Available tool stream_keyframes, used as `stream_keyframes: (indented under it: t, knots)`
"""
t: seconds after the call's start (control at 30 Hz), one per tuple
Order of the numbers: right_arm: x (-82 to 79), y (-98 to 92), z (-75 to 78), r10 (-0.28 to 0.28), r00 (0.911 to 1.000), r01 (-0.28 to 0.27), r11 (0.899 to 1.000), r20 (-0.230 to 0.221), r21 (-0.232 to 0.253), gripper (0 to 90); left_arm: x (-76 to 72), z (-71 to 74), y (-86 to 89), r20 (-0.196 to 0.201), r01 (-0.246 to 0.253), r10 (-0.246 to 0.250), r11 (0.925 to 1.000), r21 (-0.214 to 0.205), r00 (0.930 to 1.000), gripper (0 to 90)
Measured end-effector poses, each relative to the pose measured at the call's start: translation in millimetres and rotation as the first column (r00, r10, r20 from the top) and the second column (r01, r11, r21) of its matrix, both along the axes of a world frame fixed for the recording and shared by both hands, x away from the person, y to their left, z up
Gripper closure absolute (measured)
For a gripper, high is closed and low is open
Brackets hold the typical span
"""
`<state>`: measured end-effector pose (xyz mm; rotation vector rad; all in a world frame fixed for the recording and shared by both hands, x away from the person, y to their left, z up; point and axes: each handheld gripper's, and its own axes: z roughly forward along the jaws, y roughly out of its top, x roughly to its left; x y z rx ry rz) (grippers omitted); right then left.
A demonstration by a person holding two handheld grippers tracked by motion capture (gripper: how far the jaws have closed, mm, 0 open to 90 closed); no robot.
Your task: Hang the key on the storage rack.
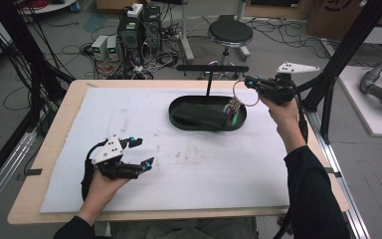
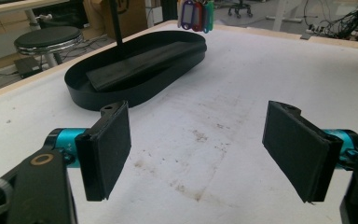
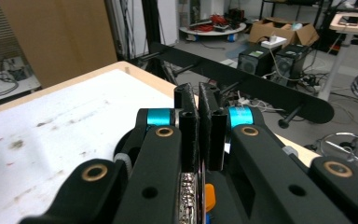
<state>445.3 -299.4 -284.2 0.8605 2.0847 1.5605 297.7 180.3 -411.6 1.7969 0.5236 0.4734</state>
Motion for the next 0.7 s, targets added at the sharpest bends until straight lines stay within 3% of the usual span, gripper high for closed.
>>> stream_keyframes:
  t: [0.23, 0.7]
  knots:
    - [13.6, 2.9, 0.3, -0.032, 0.9994, 0.032, 0.999, 0.009, -0.006, 87.9, -0.8, -0.1, 2.2, 0.002, -0.005, 0.005, 1.0000, -0.002, 1.0000, 23.5]
    - [37.5, -2.8, -13.1, -0.112, 0.9934, 0.112, 0.994, -0.027, 0.016, 87.9, -2.5, -0.9, 6.5, -0.001, -0.017, 0.017, 0.9998, -0.005, 0.9999, 23.5]
